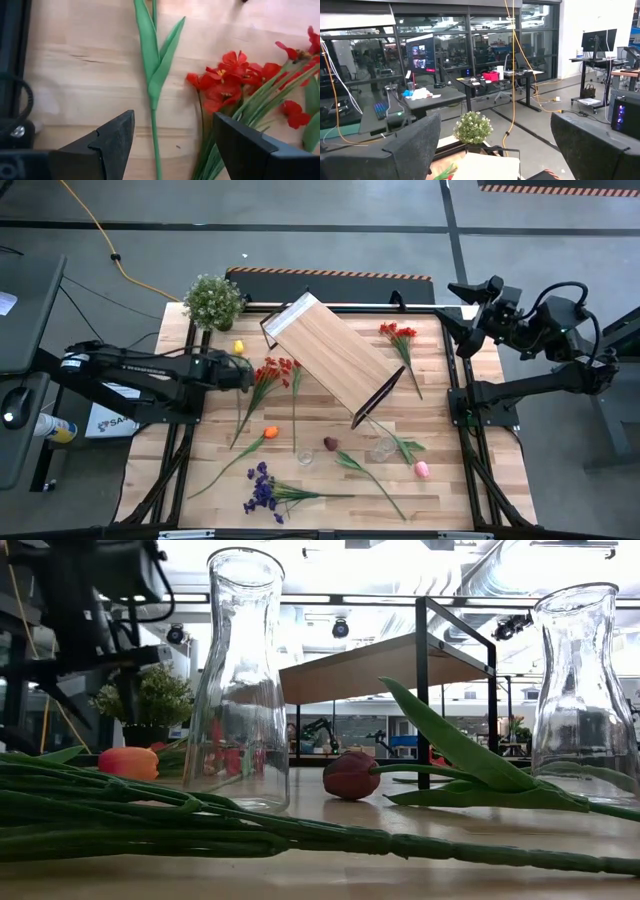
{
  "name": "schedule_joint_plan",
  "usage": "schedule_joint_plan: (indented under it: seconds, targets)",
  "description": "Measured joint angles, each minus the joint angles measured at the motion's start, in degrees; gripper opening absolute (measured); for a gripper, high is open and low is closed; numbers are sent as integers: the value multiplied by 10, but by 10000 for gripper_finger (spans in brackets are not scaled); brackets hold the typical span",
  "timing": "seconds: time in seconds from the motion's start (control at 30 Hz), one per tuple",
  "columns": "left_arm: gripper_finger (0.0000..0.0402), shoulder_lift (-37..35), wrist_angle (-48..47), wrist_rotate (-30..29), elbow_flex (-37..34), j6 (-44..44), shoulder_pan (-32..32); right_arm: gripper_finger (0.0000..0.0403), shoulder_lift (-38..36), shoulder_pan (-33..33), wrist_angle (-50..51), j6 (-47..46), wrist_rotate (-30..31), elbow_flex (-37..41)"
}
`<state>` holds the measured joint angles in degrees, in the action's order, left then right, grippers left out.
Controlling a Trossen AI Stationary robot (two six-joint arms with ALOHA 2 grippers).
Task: Pick and place flowers into a vace then onto a shelf
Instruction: Put the yellow tulip into the left transparent vase
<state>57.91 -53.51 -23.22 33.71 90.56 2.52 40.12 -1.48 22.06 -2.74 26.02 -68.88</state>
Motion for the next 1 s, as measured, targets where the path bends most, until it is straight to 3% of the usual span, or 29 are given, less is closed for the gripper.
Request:
schedule_joint_plan:
  seconds: [0.27,1.0]
  targets:
    - [298,55,7,52,0,-60,56,365,0,0,0,1,0,0]
    - [298,181,56,80,0,-83,57,366,0,0,0,0,0,0]
